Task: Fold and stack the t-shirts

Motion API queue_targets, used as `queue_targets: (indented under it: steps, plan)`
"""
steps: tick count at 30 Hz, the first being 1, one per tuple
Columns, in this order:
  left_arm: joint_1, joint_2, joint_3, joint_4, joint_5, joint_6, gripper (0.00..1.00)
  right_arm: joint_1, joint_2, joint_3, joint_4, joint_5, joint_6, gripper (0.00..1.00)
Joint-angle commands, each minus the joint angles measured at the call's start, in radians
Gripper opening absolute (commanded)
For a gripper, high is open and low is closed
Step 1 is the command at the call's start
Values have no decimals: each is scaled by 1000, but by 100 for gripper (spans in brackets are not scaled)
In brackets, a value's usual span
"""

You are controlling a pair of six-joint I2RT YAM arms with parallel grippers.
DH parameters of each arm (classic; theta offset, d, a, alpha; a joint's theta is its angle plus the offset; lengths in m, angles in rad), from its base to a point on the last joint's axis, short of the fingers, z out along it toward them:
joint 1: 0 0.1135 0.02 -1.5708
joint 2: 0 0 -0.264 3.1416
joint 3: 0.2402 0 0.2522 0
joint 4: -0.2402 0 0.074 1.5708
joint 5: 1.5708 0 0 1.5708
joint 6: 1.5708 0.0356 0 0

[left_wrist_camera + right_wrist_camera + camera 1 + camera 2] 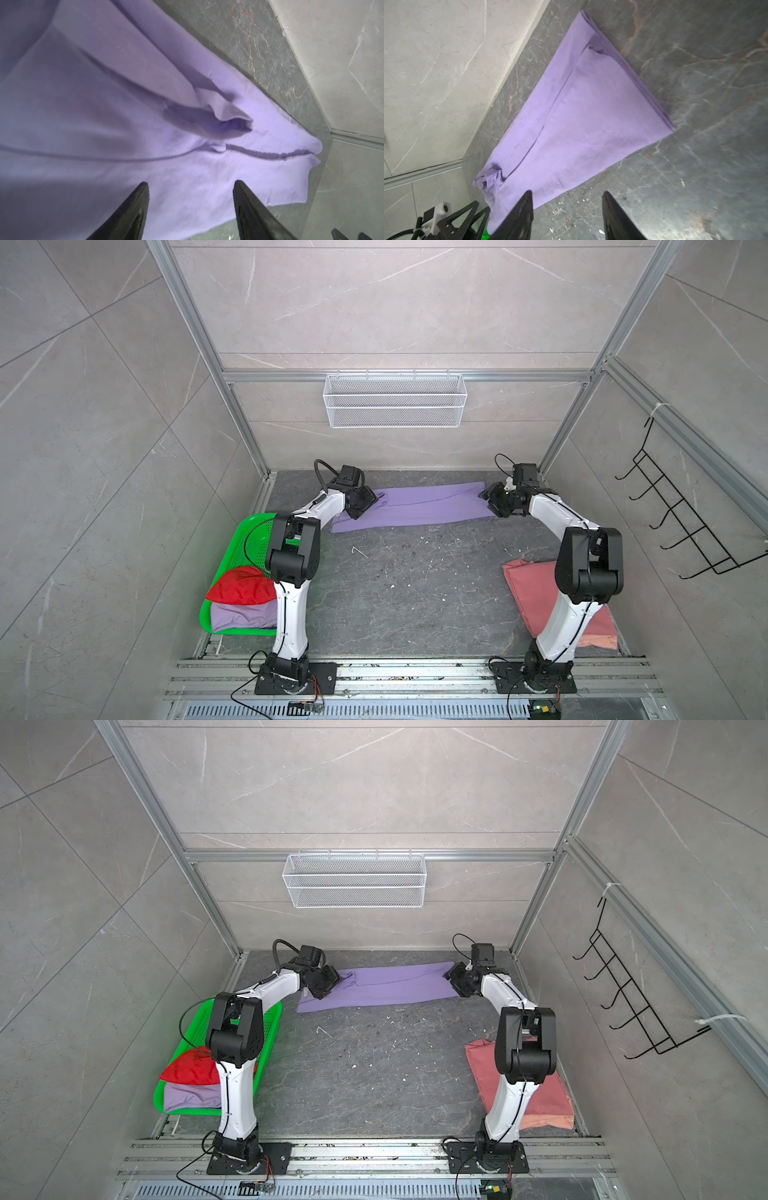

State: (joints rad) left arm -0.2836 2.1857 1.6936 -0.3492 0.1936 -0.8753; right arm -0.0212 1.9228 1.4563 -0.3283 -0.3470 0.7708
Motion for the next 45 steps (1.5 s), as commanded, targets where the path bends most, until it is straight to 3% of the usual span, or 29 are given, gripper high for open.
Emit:
queue_targets:
  steps: [1,7,14,32,45]
  plan:
    - [4,77,103,77,20,-26,68,16,35,26,5,-9,16,55]
    - [6,207,286,88,54,-47,67,21,49,24,-3,-7,15,55]
    - [20,220,348,118,62,-54,67,27,78,51,5,-9,15,55]
    - [22,-96,-110,63,-91,-97,68,112,377,399,-4,-3,0,55]
    - [11,-29,-181,16,-175,-161,68,145,446,405,-263,30,-139,53]
